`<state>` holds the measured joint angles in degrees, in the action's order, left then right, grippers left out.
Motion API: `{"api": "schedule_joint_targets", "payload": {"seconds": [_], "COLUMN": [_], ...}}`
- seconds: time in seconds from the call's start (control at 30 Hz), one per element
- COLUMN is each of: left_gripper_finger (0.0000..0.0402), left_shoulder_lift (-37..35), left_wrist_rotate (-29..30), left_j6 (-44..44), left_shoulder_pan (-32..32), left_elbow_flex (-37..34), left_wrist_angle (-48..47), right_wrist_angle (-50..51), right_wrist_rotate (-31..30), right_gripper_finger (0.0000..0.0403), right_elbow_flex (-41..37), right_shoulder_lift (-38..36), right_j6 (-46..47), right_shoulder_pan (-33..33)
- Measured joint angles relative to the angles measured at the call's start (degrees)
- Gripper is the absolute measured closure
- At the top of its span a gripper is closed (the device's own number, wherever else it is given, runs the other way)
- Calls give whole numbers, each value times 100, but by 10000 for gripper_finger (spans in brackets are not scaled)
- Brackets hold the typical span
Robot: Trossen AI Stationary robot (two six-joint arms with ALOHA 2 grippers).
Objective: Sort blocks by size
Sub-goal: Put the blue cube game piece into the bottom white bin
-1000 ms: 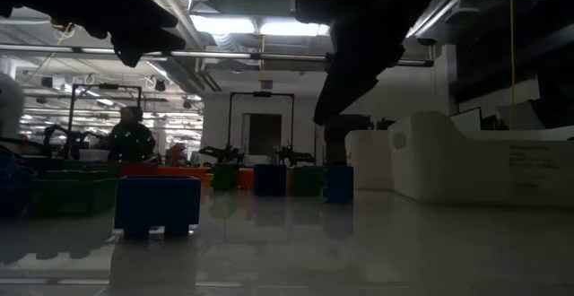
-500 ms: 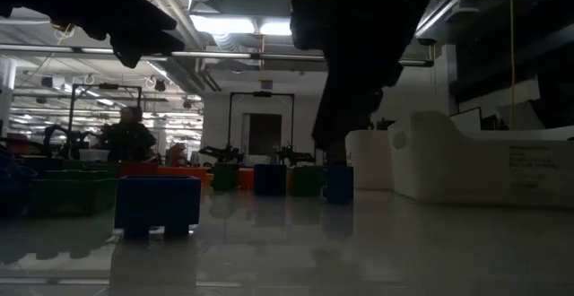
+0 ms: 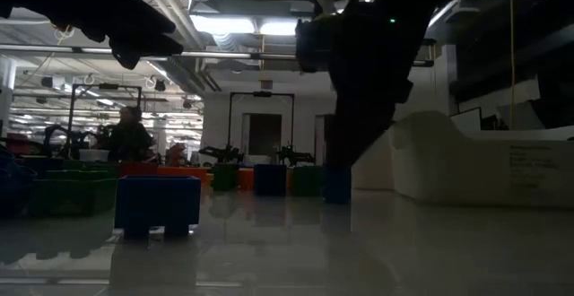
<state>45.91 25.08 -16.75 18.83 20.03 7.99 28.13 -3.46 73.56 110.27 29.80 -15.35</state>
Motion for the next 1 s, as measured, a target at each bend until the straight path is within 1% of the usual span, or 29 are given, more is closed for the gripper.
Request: {"api": "schedule_joint_targets", "payload": {"seconds": [0.07, 0.3, 0.5, 0.6, 0.83, 0.87, 1.0], "left_gripper_finger": [210, 210, 210, 210, 210, 210, 210], "left_shoulder_lift": [0, 0, 0, 0, 0, 0, 0], "left_wrist_rotate": [0, 0, 1, 1, 0, 2, 2], "left_j6": [0, 0, 4, 6, 1, 0, -2], "left_shoulder_pan": [0, 2, 2, 2, 2, 2, 2], "left_elbow_flex": [0, 0, -2, -2, -2, -2, -2], "left_wrist_angle": [-2, -18, -36, -53, -68, -71, -72], "right_wrist_angle": [96, -148, -101, -121, -113, -113, -128], "right_wrist_rotate": [0, 1, 46, 49, 70, 72, 134], "right_gripper_finger": [155, 155, 157, 177, 261, 266, 266], "right_elbow_flex": [-3, 4, -2, -2, -2, -2, -2], "right_shoulder_lift": [37, 231, 235, 235, 229, 228, 226], "right_j6": [-6, -4, -7, -7, -12, -13, -13], "right_shoulder_pan": [0, 0, 0, 0, 0, 0, 0]}}
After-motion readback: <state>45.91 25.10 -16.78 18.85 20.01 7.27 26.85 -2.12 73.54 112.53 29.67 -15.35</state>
